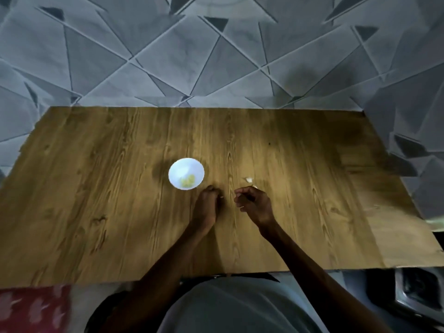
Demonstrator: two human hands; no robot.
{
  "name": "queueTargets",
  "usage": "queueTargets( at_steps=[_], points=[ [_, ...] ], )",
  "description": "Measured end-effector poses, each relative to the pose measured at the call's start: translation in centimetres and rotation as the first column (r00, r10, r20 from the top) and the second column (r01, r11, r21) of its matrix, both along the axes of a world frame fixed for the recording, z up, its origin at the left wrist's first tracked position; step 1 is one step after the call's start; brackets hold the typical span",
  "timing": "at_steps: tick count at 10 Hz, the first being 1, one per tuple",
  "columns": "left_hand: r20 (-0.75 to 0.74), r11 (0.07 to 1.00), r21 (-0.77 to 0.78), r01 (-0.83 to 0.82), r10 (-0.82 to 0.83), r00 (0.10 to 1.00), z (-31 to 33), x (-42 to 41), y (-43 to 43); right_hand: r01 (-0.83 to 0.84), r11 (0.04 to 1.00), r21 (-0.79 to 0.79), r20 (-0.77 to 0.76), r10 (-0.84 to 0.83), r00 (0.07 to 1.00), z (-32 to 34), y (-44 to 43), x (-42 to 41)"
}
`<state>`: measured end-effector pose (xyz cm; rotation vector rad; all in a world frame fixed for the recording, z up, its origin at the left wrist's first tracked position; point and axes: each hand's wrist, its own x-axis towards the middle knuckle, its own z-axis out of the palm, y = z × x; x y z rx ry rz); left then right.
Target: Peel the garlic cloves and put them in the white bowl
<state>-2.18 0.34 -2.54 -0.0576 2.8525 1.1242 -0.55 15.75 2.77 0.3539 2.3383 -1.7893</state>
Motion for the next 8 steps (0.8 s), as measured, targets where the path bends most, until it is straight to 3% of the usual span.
queueTargets(
  at_steps=[2, 3, 4, 5, 6, 7, 8],
  points=[
    [0.08, 0.958, -0.266, 0.11, -0.092, 0.993, -0.4, -0.6, 0.5, -0.05, 0.998, 0.032, 0.003, 0.05, 0.999, -1.2, 0.8, -2.1],
    [-0.067, 0.977, -0.205, 0.062, -0.077, 0.995, 1.8, -1.7, -0.1, -0.082, 0.996, 0.042, -0.011, 0.083, 0.997, -1.4, 0.8, -3.1],
    [-0.198, 0.985, -0.101, -0.137, 0.115, 0.973, 4.1, -4.1, -2.3, -0.073, 0.996, 0.058, -0.028, 0.075, 0.997, -1.5, 1.2, -4.1],
    [0.016, 0.959, -0.195, -0.207, 0.214, 0.977, 4.2, -6.9, -5.0, -0.069, 0.993, 0.101, -0.034, 0.072, 0.997, -1.7, 1.5, -5.0],
    [0.261, 0.965, -0.175, -0.197, 0.238, 0.936, 3.0, -8.3, -6.1, -0.078, 0.987, 0.141, -0.04, 0.084, 0.996, -1.9, 1.7, -5.7],
    [0.303, 0.957, -0.209, -0.2, 0.258, 0.917, 2.0, -9.2, -6.6, -0.067, 0.987, 0.144, -0.06, 0.076, 0.995, -2.0, 2.5, -6.0],
    [0.219, 0.922, -0.379, -0.079, 0.173, 0.96, 2.1, -9.1, -7.4, -0.045, 0.988, 0.145, -0.077, 0.057, 0.995, -2.0, 3.7, -6.3]
  ],
)
